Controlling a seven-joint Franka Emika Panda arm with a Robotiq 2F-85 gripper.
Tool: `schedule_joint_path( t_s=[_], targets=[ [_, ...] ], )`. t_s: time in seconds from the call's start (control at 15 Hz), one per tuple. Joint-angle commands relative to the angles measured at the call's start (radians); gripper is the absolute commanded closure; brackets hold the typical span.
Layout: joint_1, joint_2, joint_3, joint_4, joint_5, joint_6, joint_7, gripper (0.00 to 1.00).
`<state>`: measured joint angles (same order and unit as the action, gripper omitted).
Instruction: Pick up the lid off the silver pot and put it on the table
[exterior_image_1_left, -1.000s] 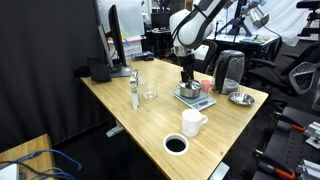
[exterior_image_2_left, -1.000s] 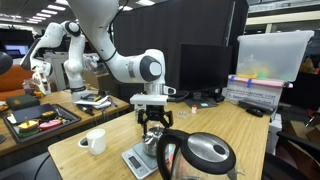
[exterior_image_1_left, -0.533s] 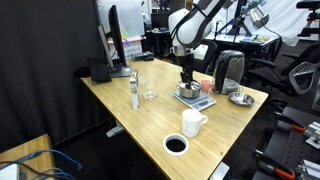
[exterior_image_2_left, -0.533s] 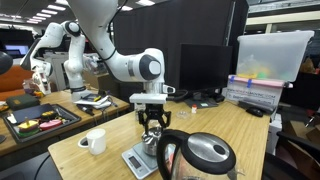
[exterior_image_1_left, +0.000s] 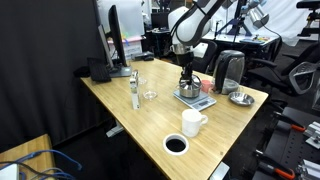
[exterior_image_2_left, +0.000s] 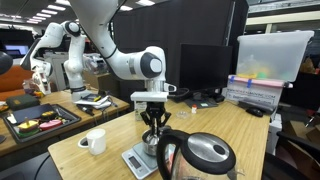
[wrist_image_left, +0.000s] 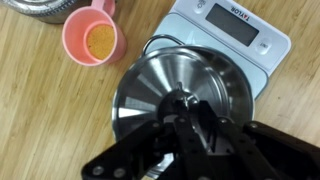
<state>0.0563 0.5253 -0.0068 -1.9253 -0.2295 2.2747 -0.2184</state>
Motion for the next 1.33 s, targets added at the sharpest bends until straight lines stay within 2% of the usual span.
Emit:
schedule_joint_path(
  t_s=[0.0, 0.07, 0.2, 0.47, 0.87, 1.07, 1.27],
  targets=[
    [-0.016, 0.008, 0.015, 0.009, 0.008, -0.02, -0.003, 0.99],
    [-0.016, 0.011, 0.016, 0.009, 0.008, -0.02, -0.004, 1.0],
    [-0.017, 0.011, 0.018, 0.01, 0.009, -0.021, -0.006, 0.95],
    [-0.022, -0.003, 0.02, 0.002, 0.017, -0.012, -0.009, 0.99],
    [-0.032, -0.086, 0.023, -0.041, 0.024, -0.001, -0.022, 0.99],
    [-0.051, -0.149, 0.031, -0.097, 0.061, -0.01, -0.053, 0.99],
    [-0.058, -0.229, 0.028, -0.209, 0.085, -0.007, -0.072, 0.99]
  ],
)
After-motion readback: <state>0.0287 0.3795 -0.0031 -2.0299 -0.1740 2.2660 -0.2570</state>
